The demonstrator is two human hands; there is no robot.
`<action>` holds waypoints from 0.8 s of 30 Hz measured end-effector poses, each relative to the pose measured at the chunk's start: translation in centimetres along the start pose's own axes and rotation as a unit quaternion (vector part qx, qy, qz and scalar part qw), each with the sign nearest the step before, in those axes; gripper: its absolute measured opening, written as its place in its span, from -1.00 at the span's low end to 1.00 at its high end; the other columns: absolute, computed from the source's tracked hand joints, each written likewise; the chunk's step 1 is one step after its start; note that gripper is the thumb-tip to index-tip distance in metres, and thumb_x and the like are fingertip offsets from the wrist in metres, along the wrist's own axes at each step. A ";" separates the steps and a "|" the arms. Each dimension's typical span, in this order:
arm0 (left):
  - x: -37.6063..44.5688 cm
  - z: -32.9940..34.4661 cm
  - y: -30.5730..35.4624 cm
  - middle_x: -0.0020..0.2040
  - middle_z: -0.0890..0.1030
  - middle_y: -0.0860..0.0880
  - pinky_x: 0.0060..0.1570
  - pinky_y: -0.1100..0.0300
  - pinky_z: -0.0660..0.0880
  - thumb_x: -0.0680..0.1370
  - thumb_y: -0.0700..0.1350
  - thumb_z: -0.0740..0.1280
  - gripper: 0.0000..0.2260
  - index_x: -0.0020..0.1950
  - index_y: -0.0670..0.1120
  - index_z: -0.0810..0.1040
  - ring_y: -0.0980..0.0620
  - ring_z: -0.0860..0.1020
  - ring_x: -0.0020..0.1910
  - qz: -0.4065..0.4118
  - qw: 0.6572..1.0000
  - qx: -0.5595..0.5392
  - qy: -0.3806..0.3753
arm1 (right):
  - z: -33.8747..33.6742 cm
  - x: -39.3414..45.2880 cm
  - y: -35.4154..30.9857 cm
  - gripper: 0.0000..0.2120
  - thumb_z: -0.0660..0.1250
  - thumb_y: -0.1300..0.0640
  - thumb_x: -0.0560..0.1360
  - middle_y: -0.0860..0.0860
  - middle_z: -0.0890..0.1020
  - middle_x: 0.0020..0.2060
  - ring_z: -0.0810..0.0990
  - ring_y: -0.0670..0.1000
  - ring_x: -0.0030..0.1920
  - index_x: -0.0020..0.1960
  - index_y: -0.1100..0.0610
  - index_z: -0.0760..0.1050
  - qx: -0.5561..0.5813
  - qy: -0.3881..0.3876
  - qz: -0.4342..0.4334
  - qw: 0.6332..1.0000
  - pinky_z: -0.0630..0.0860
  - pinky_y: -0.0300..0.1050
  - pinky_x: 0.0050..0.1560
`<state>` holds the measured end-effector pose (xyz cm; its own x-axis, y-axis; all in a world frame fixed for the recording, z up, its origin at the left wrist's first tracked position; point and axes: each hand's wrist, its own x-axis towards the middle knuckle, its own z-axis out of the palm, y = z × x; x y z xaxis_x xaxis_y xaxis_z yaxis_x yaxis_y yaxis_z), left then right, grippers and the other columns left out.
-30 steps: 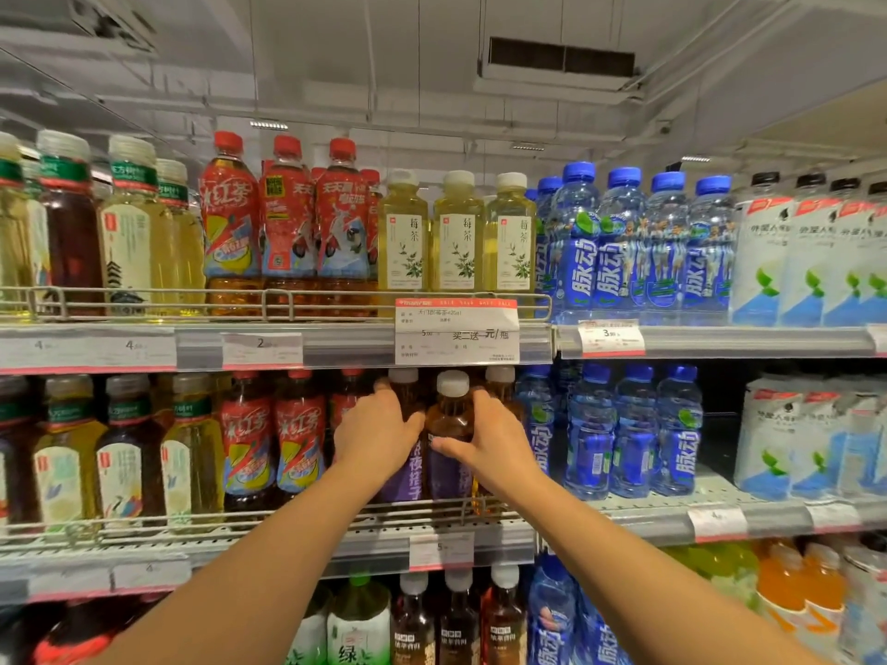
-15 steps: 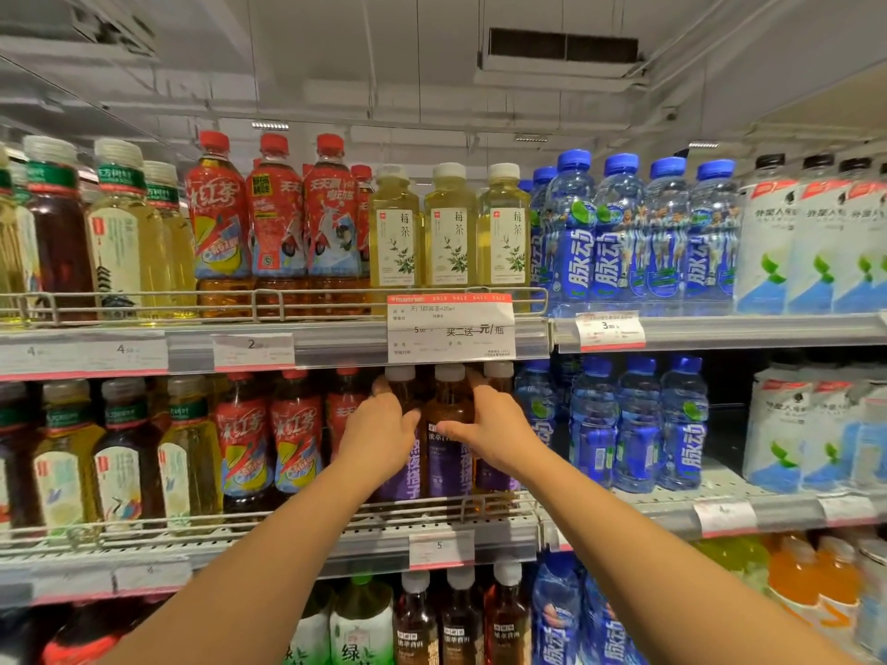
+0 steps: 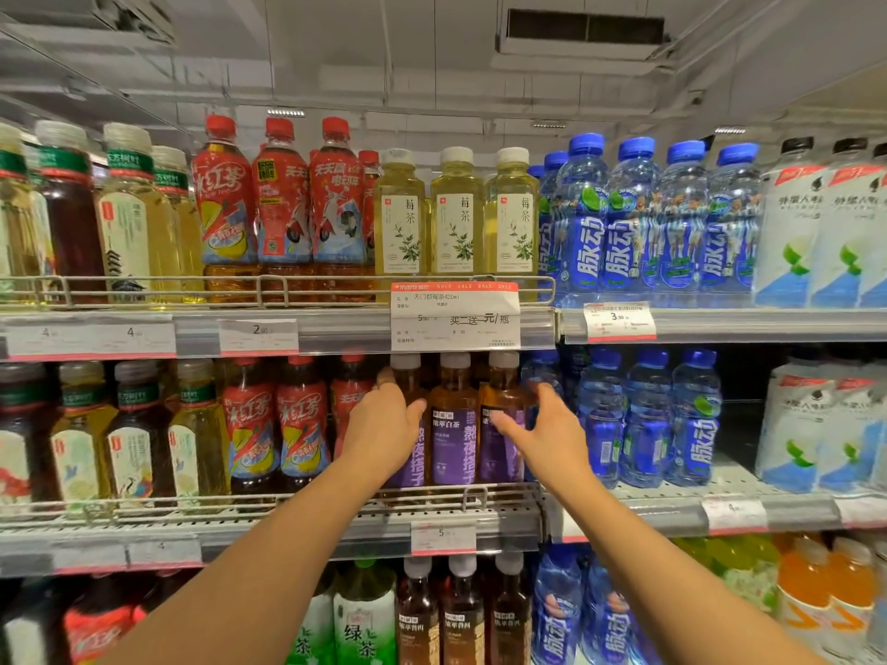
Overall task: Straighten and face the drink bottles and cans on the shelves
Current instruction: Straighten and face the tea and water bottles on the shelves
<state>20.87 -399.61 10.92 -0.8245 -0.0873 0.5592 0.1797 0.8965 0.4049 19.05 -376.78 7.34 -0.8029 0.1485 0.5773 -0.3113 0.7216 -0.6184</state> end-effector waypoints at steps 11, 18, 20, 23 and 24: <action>-0.2 0.1 0.3 0.01 0.63 -0.15 -0.14 0.03 0.48 0.65 0.09 0.27 -0.56 0.36 -0.20 0.34 -0.21 0.62 0.02 -0.017 1.000 -0.015 0.017 | -1.3 1.7 1.2 -0.45 0.52 -0.13 0.46 -0.02 0.69 0.04 0.71 0.06 -0.31 0.33 0.06 0.45 0.150 -0.120 0.010 0.981 0.59 -0.15 -0.36; -0.7 0.4 0.3 0.06 0.64 -0.11 0.04 -0.08 0.58 0.64 0.12 0.27 -0.50 0.45 -0.15 0.31 -0.13 0.65 0.01 -0.042 0.998 -0.041 0.009 | -0.3 -0.4 0.9 -0.36 0.42 -0.14 0.55 -0.04 0.69 -0.21 0.66 -0.05 -0.33 0.54 0.05 0.32 0.132 -0.090 0.025 0.987 0.58 -0.12 -0.20; -1.2 0.4 0.2 0.22 0.57 -0.11 0.12 -0.11 0.55 0.65 0.07 0.27 -0.43 0.57 -0.11 0.17 -0.15 0.62 0.11 -0.034 0.998 -0.055 0.002 | 0.2 -1.8 0.6 -0.33 0.41 -0.11 0.56 -0.06 0.66 -0.26 0.66 -0.09 -0.25 0.57 0.05 0.27 0.124 -0.066 0.029 0.990 0.55 -0.12 -0.12; -2.5 0.6 0.0 0.43 0.40 -0.12 0.25 -0.16 0.47 0.66 -0.04 0.27 -0.41 0.62 -0.08 0.09 -0.18 0.51 0.27 -0.014 0.996 -0.087 0.002 | 0.8 -3.8 0.0 -0.32 0.42 -0.01 0.56 -0.03 0.66 -0.13 0.62 -0.13 -0.15 0.59 0.06 0.24 0.140 -0.016 0.038 0.989 0.56 0.07 0.16; -2.9 0.8 -0.2 0.48 0.35 -0.11 0.29 -0.17 0.44 0.66 -0.06 0.27 -0.42 0.61 -0.08 0.09 -0.18 0.49 0.30 -0.004 0.995 -0.101 0.005 | 0.9 -4.4 -0.1 -0.35 0.41 0.03 0.56 0.00 0.64 0.03 0.61 -0.16 -0.15 0.58 0.06 0.25 0.137 0.004 0.038 0.990 0.53 0.08 0.20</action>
<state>22.81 -399.18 8.62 -0.8215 -0.0998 0.5614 0.2777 0.7899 0.5468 22.14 -378.17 4.37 -0.8253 0.2023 0.5273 -0.3769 0.4979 -0.7810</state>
